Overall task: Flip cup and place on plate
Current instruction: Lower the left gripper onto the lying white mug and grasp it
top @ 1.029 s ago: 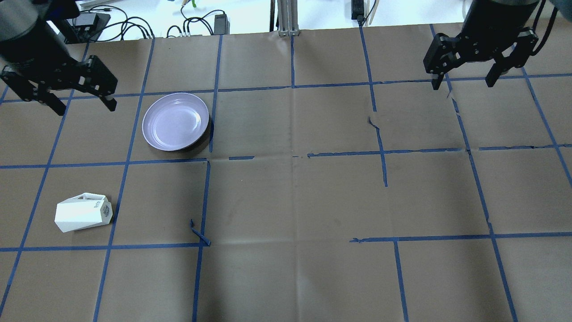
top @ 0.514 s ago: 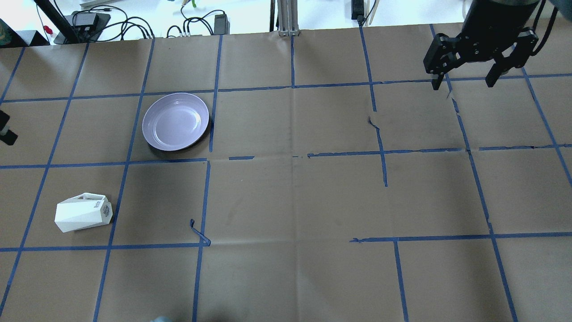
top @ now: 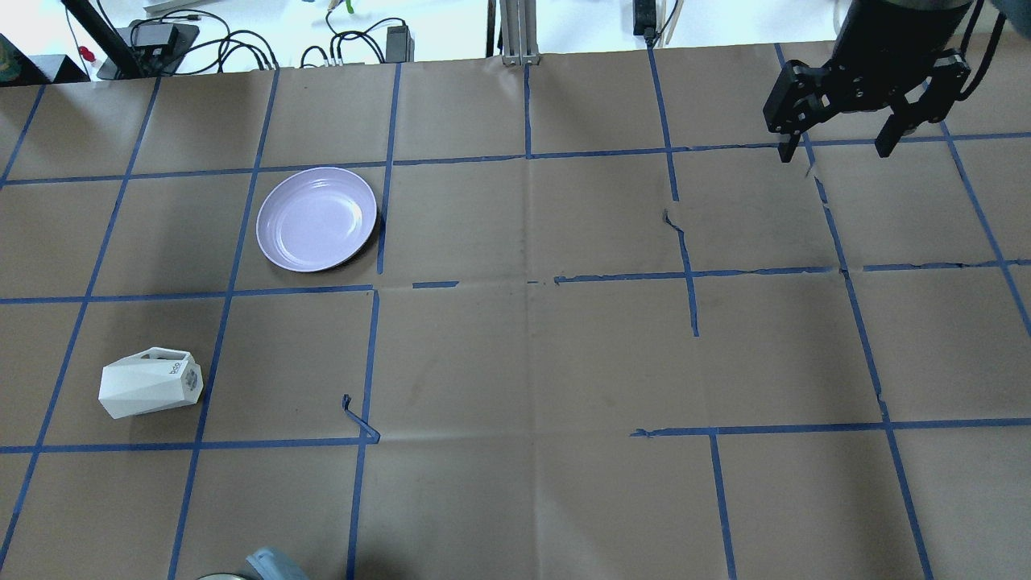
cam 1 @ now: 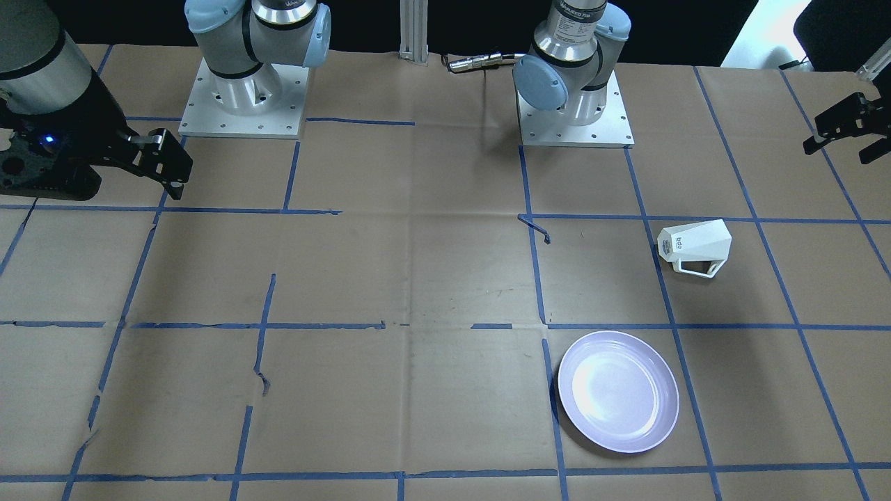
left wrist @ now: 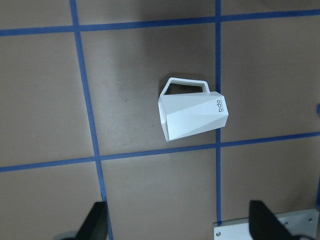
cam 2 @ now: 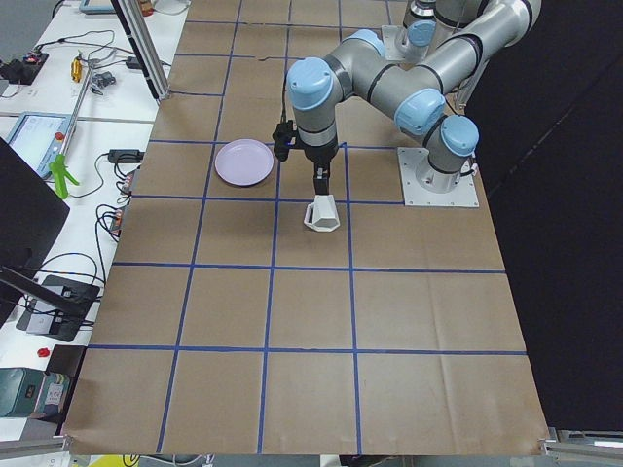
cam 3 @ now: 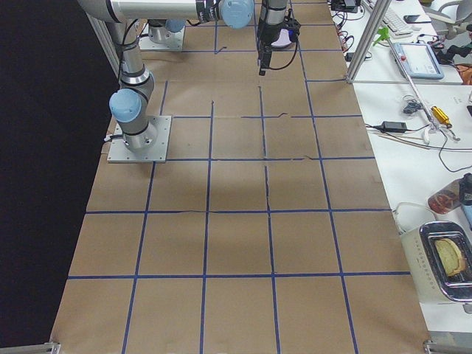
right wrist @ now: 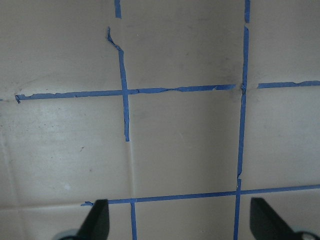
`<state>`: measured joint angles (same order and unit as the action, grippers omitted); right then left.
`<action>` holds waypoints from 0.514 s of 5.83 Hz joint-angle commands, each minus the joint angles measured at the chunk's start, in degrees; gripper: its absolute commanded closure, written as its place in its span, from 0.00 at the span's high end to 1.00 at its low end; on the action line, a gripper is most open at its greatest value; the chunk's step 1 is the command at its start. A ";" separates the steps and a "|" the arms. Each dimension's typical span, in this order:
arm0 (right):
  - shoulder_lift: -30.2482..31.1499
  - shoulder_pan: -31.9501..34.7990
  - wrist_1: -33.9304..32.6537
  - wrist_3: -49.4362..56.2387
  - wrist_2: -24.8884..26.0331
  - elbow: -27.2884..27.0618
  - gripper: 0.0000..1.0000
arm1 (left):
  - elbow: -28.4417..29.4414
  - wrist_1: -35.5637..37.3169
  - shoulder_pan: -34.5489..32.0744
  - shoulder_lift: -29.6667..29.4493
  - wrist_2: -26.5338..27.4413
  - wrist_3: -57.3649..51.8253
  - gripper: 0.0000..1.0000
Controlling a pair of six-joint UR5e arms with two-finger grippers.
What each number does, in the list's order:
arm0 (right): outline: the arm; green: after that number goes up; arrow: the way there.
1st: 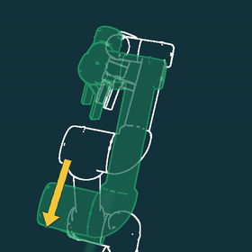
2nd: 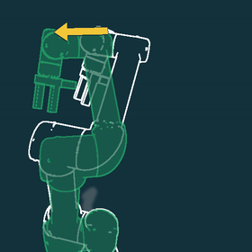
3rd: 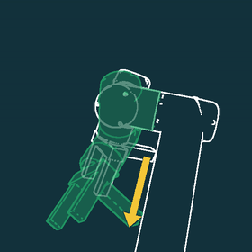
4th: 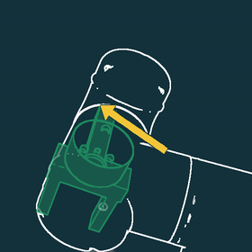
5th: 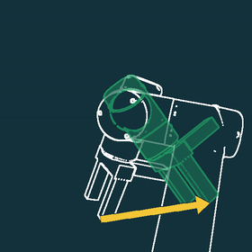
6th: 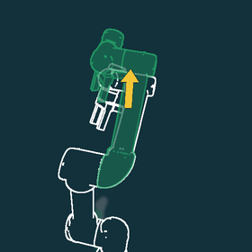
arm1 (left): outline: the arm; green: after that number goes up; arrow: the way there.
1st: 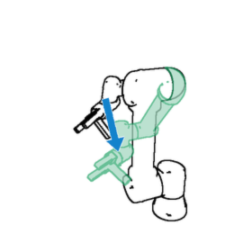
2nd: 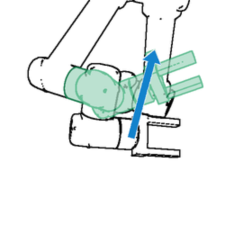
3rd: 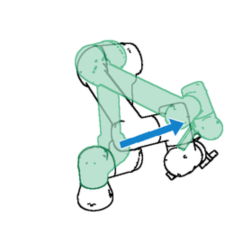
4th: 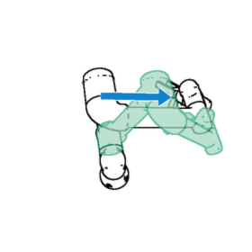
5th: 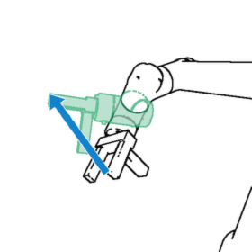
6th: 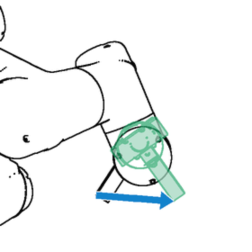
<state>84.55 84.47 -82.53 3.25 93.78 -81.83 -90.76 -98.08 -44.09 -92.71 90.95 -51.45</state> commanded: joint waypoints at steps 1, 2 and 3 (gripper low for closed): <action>0.00 0.00 0.00 0.00 0.00 0.00 1.00 | -1.17 -0.87 5.90 -5.61 -11.07 -7.15 0.99; 0.00 0.00 0.00 0.00 0.00 0.00 1.00 | -1.17 -2.54 7.68 -9.91 -13.67 -11.87 0.99; 0.00 0.00 -0.09 0.00 0.00 0.00 1.00 | -1.17 -6.03 9.53 -14.82 -17.18 -16.53 0.99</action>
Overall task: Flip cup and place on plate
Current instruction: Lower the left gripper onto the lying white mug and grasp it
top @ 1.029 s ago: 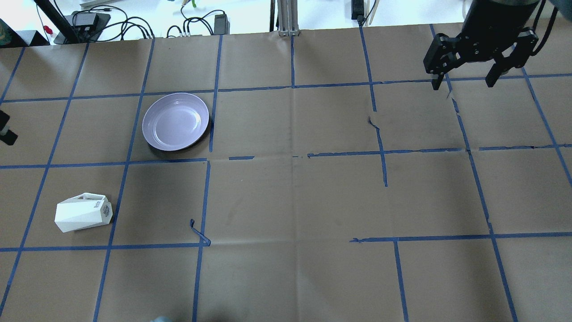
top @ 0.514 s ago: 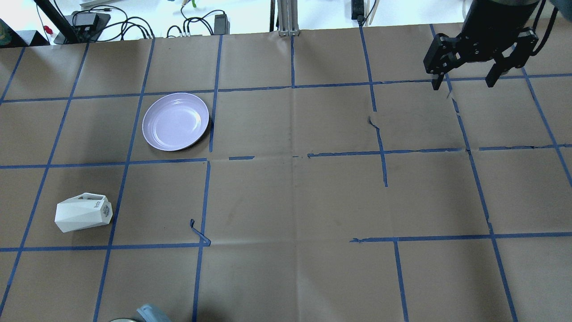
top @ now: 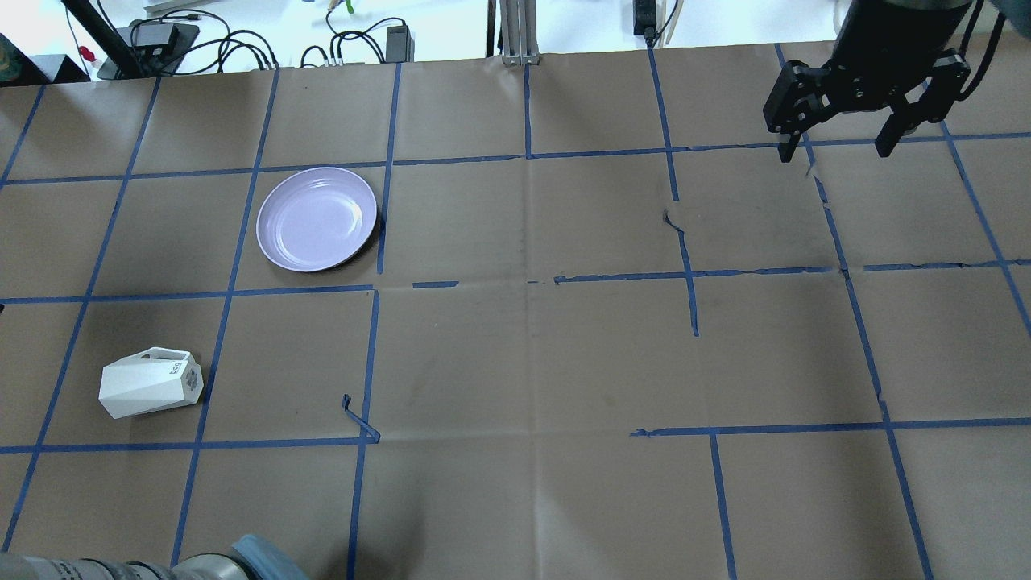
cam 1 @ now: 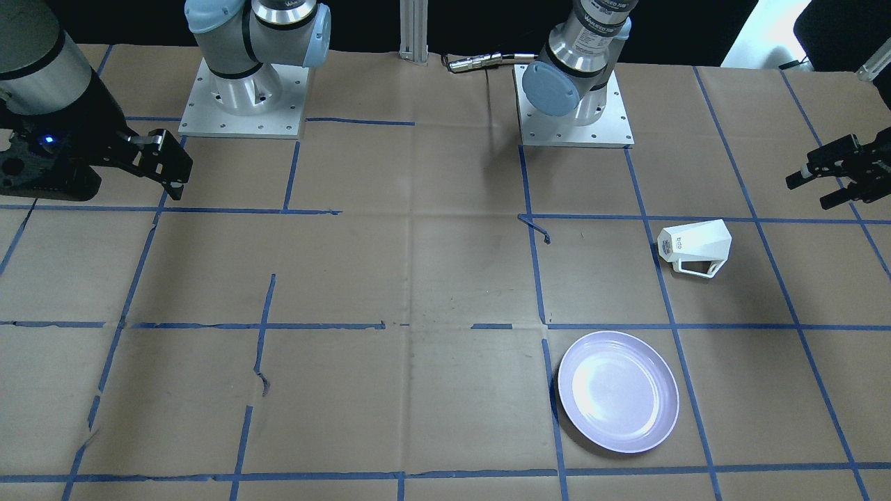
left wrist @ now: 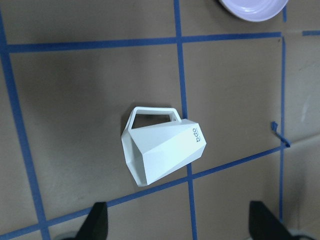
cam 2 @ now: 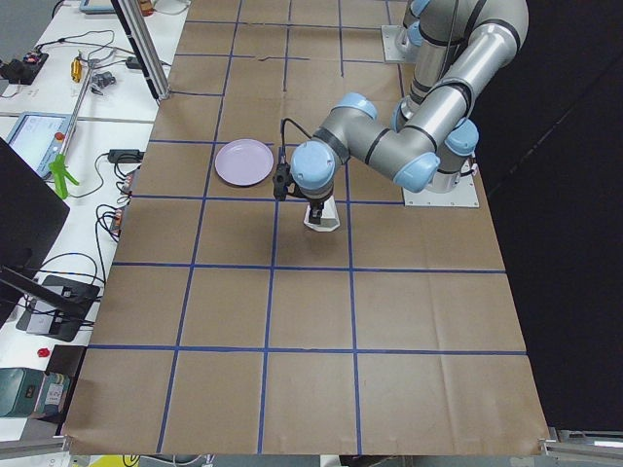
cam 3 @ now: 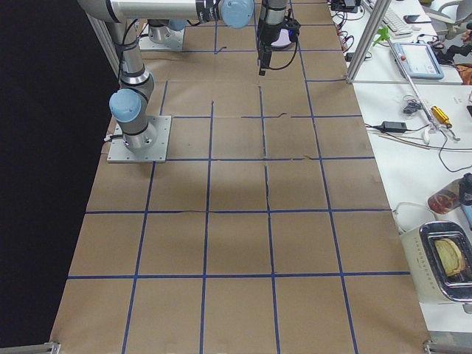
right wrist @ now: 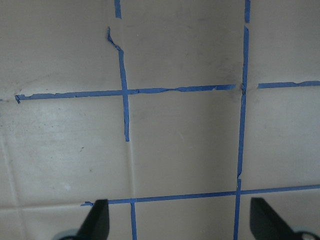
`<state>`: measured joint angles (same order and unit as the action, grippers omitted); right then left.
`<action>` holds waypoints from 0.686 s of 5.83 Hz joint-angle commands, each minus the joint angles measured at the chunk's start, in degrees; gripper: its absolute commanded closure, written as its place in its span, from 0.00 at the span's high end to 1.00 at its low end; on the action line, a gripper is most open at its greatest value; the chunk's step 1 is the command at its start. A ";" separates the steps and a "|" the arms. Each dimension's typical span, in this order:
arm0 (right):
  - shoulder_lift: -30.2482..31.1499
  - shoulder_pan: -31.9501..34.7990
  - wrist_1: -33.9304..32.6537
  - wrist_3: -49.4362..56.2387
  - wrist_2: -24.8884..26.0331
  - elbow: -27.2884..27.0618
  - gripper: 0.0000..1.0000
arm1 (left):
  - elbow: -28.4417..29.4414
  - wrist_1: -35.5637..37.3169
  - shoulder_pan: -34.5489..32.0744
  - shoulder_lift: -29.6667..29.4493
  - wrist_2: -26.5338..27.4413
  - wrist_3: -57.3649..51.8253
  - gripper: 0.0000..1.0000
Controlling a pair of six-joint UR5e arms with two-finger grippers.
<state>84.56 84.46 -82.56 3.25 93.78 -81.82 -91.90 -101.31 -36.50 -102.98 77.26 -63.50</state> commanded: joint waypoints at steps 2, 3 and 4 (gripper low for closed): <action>-0.01 0.00 -0.06 0.00 0.00 0.00 1.00 | 0.14 -6.08 5.89 -14.57 -7.99 -13.89 0.99; -0.01 0.00 -0.06 0.00 0.00 0.00 1.00 | 0.14 -8.87 6.26 -18.36 -10.18 -17.59 0.99; -0.01 0.00 0.03 0.00 0.00 0.00 1.00 | 0.14 -12.21 6.70 -21.01 -10.37 -21.11 0.98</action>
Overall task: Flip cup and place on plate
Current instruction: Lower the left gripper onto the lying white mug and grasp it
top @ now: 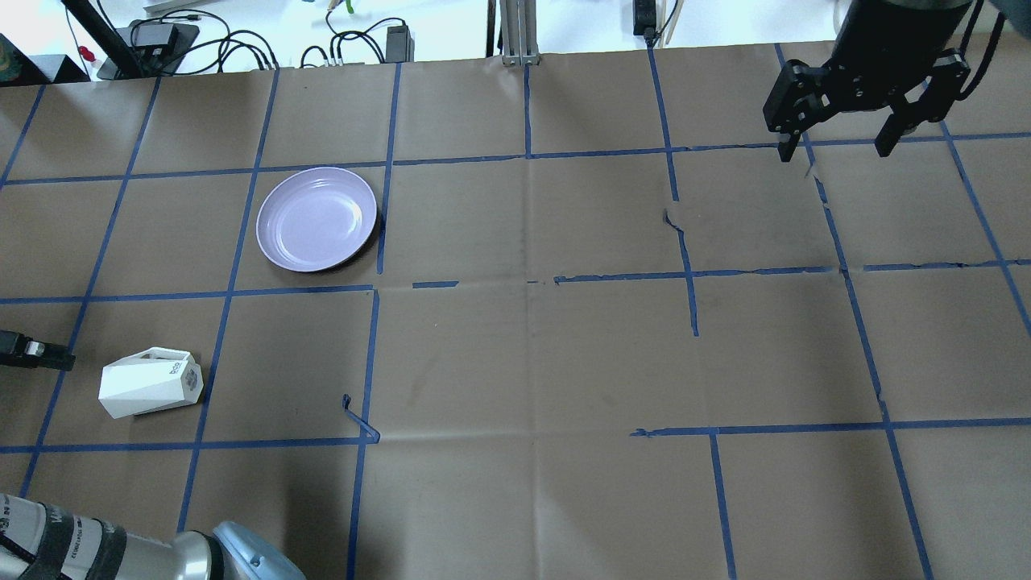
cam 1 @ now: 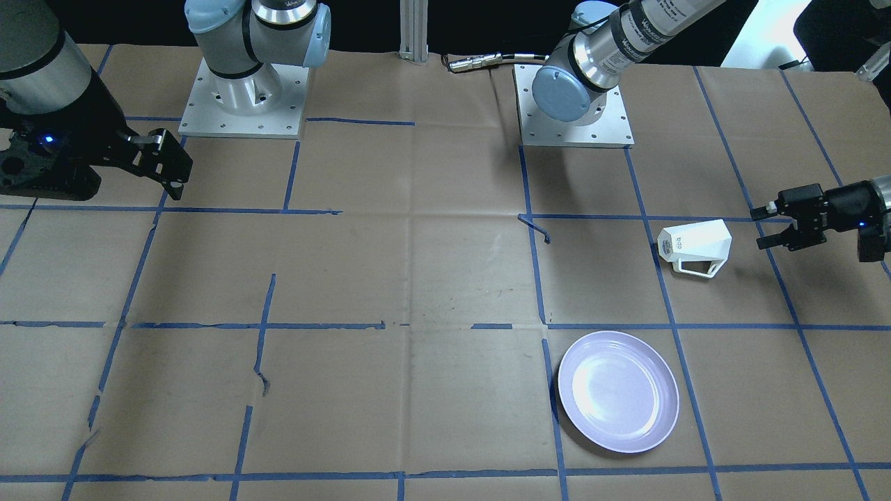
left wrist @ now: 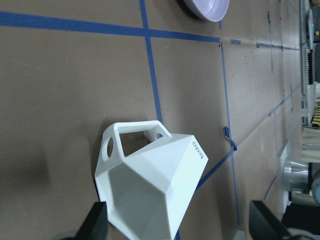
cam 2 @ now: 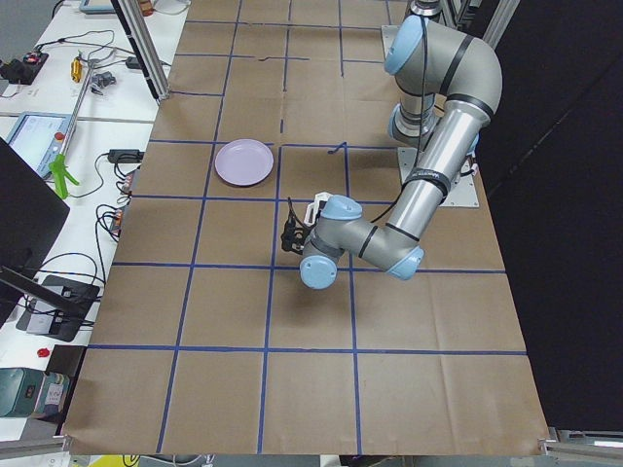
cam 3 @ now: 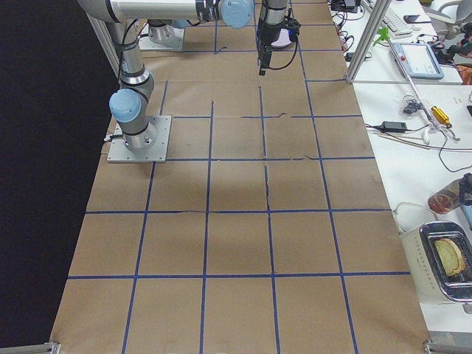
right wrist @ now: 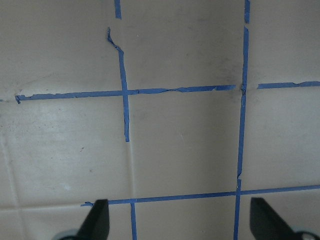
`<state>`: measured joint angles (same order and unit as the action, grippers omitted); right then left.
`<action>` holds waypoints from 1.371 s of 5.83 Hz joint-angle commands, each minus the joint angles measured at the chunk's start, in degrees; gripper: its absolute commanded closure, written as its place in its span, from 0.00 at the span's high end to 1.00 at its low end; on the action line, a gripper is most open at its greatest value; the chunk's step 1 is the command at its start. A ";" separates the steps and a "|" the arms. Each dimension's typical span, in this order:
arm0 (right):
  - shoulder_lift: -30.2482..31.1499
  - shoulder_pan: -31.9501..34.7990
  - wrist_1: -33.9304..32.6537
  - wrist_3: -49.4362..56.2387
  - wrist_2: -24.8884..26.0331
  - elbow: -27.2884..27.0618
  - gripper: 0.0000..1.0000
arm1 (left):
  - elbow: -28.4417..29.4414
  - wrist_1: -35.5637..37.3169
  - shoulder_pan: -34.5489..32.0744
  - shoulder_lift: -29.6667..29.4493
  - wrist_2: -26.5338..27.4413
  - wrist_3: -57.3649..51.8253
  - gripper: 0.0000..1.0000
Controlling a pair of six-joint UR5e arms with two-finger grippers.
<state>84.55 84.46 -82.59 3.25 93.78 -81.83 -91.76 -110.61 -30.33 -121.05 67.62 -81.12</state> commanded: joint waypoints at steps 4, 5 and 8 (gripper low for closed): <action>0.00 0.00 0.06 0.00 0.00 0.00 1.00 | 0.01 -11.89 0.97 -6.92 -3.11 -8.00 0.98; 0.00 0.00 0.06 0.00 0.00 0.00 1.00 | 0.01 -14.00 0.97 -7.00 -3.19 -7.91 0.97; 0.00 0.00 0.06 0.00 0.00 0.00 1.00 | 0.36 -14.02 0.97 -7.97 -3.20 -8.44 0.18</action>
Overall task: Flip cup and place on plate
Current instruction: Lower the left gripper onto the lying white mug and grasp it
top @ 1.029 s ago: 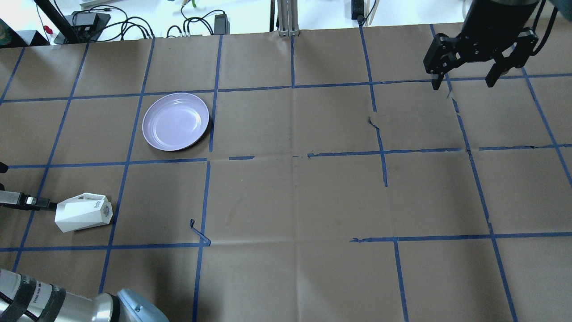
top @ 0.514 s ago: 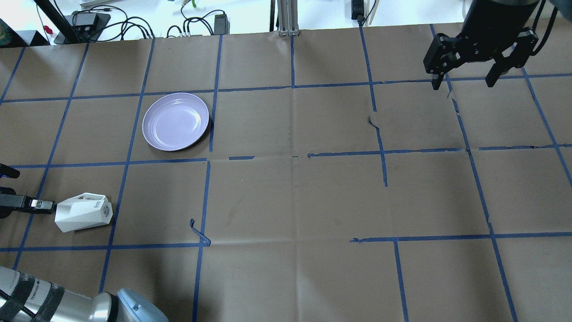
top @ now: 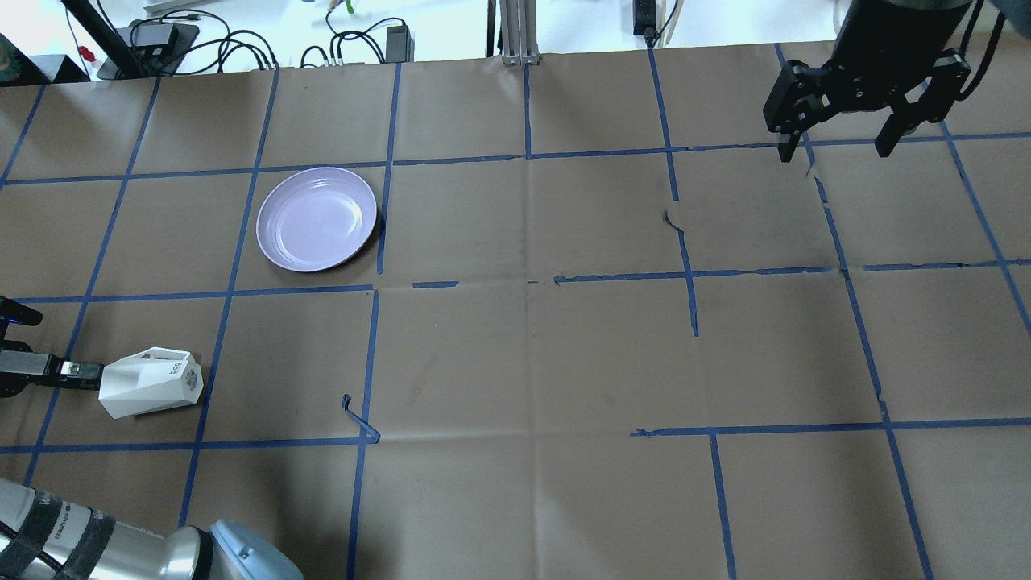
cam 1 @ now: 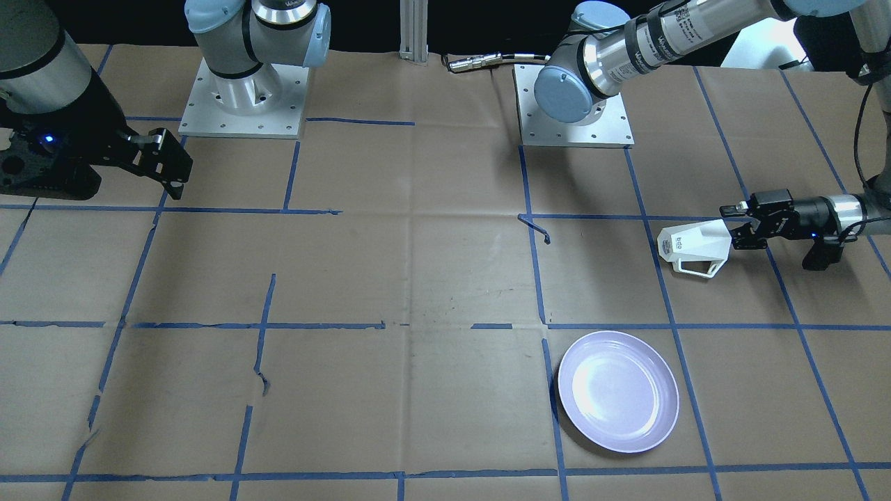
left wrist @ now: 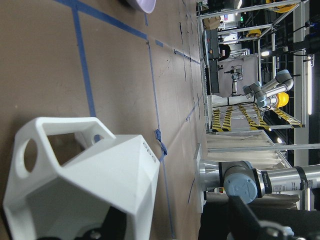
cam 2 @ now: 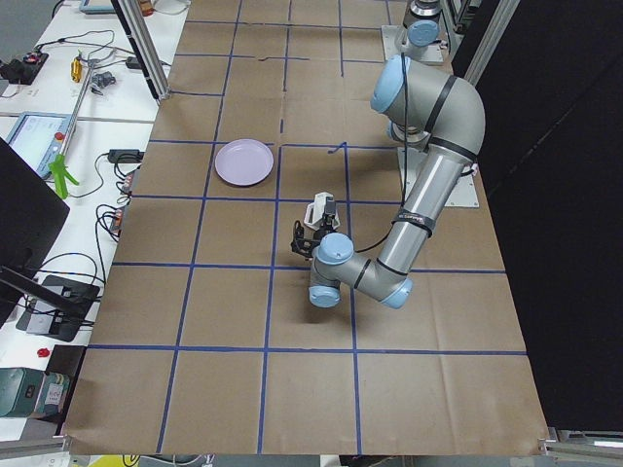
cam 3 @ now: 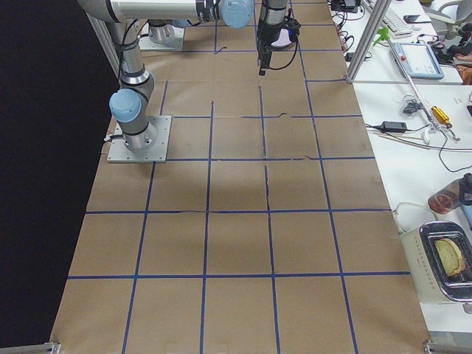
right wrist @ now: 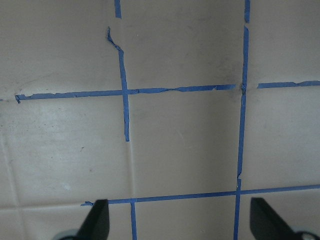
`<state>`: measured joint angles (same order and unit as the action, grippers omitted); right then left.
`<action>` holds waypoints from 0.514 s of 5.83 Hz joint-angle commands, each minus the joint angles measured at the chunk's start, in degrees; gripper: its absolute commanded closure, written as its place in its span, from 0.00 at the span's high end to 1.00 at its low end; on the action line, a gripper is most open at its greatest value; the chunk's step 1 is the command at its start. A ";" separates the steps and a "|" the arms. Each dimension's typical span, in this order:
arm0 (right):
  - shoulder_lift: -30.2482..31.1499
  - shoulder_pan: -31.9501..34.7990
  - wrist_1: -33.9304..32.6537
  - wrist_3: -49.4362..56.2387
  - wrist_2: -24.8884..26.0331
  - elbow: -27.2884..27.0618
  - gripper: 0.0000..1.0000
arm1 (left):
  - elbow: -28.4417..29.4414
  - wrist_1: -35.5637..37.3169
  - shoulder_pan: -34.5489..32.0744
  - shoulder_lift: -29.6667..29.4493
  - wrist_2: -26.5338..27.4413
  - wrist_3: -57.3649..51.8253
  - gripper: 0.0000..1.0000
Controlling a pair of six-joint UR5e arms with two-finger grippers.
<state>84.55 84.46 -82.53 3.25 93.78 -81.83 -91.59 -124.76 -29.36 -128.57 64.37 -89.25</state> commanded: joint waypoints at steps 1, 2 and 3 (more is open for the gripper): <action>0.00 0.00 -0.09 0.00 0.00 0.00 1.00 | 1.06 0.13 0.09 -1.33 -0.12 -0.48 0.00; 0.00 0.00 0.00 0.00 0.00 0.00 1.00 | 1.42 0.13 0.09 -1.42 -0.21 -0.49 0.00; 0.00 0.00 0.00 0.00 0.00 0.00 1.00 | 1.59 0.04 0.09 -1.42 -0.12 -0.31 0.00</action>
<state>84.55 84.46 -82.55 3.25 93.78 -81.83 -90.25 -124.66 -29.27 -129.91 64.22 -89.66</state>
